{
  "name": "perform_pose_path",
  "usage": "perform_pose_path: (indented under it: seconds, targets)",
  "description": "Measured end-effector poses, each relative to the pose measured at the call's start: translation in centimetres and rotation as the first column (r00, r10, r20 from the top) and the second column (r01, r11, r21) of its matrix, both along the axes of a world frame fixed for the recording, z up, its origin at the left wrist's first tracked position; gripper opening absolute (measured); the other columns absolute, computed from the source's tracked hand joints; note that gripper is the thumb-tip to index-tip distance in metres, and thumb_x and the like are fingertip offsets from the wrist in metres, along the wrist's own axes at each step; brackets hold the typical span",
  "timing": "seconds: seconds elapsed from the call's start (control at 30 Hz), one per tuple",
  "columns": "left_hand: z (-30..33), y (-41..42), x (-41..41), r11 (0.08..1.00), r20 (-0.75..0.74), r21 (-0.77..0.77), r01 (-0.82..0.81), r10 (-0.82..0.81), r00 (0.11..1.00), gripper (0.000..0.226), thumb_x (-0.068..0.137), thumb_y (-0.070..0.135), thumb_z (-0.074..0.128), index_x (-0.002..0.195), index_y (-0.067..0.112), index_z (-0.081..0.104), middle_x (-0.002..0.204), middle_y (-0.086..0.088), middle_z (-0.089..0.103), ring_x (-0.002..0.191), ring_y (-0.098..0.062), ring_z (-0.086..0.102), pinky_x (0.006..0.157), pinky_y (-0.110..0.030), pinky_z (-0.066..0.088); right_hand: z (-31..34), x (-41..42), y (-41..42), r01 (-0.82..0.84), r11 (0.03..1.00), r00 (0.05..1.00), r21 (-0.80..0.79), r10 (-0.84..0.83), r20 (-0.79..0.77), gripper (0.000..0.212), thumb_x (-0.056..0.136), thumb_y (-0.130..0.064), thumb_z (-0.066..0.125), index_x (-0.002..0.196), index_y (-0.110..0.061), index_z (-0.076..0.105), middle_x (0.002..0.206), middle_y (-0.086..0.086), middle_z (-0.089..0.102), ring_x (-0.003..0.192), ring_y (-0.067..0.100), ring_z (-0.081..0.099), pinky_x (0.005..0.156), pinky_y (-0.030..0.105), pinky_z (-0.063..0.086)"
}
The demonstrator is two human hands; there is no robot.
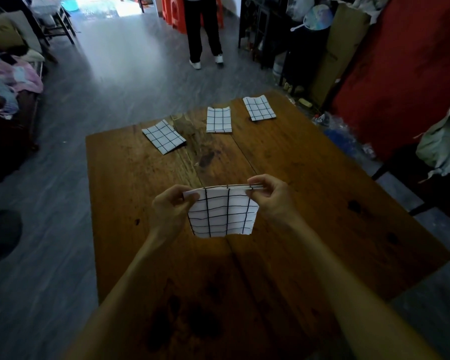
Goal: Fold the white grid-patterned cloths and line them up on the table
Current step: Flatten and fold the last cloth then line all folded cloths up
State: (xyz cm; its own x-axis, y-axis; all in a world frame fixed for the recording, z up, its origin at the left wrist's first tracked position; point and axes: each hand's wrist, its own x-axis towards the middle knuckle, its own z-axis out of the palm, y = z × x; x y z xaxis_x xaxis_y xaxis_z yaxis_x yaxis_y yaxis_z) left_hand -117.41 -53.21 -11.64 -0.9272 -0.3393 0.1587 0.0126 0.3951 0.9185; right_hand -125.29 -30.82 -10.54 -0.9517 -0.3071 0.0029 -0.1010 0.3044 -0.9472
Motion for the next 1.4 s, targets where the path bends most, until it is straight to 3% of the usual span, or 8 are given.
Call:
perform_pose_path:
  seconds: [0.2,0.37,0.53,0.63,0.77,1.0,1.23,1.4]
  targets:
    - [-0.1,-0.6,-1.5,0.995,0.024,-0.103,-0.002,0.005,1.000,0.005,0.086,0.017,0.066,0.090,0.018,0.065,0.085,0.009,0.064,0.079,-0.006,0.063,0.065,-0.030,0.056,-0.1,-1.9,-0.6,-0.029,1.000,1.000,0.012,0.029,-0.007,0.019,0.086,-0.015,0.067,0.084,-0.033,0.062,0.093,-0.006,0.064,0.087,0.014,0.060,0.075,0.029,0.054]
    - [0.2,-0.9,-1.4,0.999,0.081,-0.031,0.020,-0.018,0.997,0.004,0.086,0.019,0.066,0.088,0.022,0.064,0.088,0.003,0.065,0.080,-0.017,0.066,0.060,-0.036,0.058,-0.2,-2.1,-0.4,-0.049,0.999,0.997,-0.021,0.050,0.053,0.012,0.086,-0.016,0.067,0.084,-0.027,0.064,0.095,-0.004,0.064,0.091,0.016,0.060,0.075,0.031,0.054]
    - [-1.0,-0.8,-1.4,0.998,0.204,-0.003,0.058,-0.057,0.977,0.006,0.088,0.019,0.064,0.090,0.024,0.062,0.092,0.002,0.064,0.082,-0.012,0.066,0.059,-0.028,0.058,-1.5,-2.4,-0.2,-0.051,0.997,0.988,-0.053,0.058,0.140,0.009,0.087,-0.013,0.067,0.087,-0.023,0.065,0.095,-0.001,0.065,0.091,0.016,0.063,0.076,0.029,0.056]
    - [-3.3,-1.1,-2.5,0.993,0.288,-0.102,0.055,-0.024,0.957,0.007,0.087,0.020,0.064,0.092,0.025,0.062,0.093,0.008,0.063,0.086,-0.007,0.062,0.068,-0.026,0.056,-4.0,-3.7,-0.2,-0.071,0.997,0.978,0.004,0.068,0.197,0.008,0.087,-0.015,0.067,0.089,-0.023,0.066,0.094,0.001,0.067,0.093,0.019,0.064,0.082,0.032,0.056]
    - [-6.7,-0.6,-4.6,0.977,0.358,-0.206,0.050,0.028,0.933,0.009,0.088,0.016,0.063,0.088,0.024,0.060,0.089,0.008,0.062,0.082,-0.003,0.060,0.065,-0.016,0.047,-8.0,-5.9,-0.2,-0.088,0.985,0.973,0.149,0.053,0.223,0.010,0.088,-0.017,0.066,0.087,-0.027,0.064,0.078,-0.011,0.059,0.073,0.005,0.054,0.067,0.024,0.048]
    - [-10.3,-0.1,-5.2,0.961,0.403,-0.265,0.078,0.037,0.914,0.011,0.087,0.013,0.063,0.091,0.023,0.061,0.092,0.004,0.063,0.085,-0.006,0.059,0.072,-0.023,0.052,-11.9,-6.4,0.6,-0.134,0.969,0.955,0.206,0.070,0.289,0.007,0.089,-0.014,0.065,0.094,-0.018,0.065,0.094,-0.007,0.064,0.094,0.012,0.061,0.084,0.029,0.050]
    - [-11.9,0.6,-1.3,0.905,0.480,-0.338,0.258,-0.070,0.874,0.019,0.083,0.011,0.065,0.096,0.024,0.061,0.093,0.007,0.058,0.086,-0.010,0.057,0.074,-0.026,0.051,-12.5,-3.3,1.8,-0.156,0.960,0.950,0.232,0.081,0.301,0.016,0.088,-0.007,0.063,0.088,-0.023,0.063,0.096,-0.007,0.064,0.094,0.004,0.060,0.068,0.012,0.044]
    - [-13.0,1.6,1.8,0.845,0.543,-0.424,0.326,-0.051,0.838,0.021,0.088,0.012,0.060,0.103,0.026,0.064,0.101,0.004,0.058,0.092,-0.012,0.053,0.078,-0.031,0.051,-12.7,0.3,2.7,-0.230,0.898,0.955,0.375,0.133,0.266,0.030,0.087,-0.001,0.058,0.085,-0.031,0.059,0.100,-0.008,0.062,0.096,0.008,0.058,0.079,0.019,0.047]
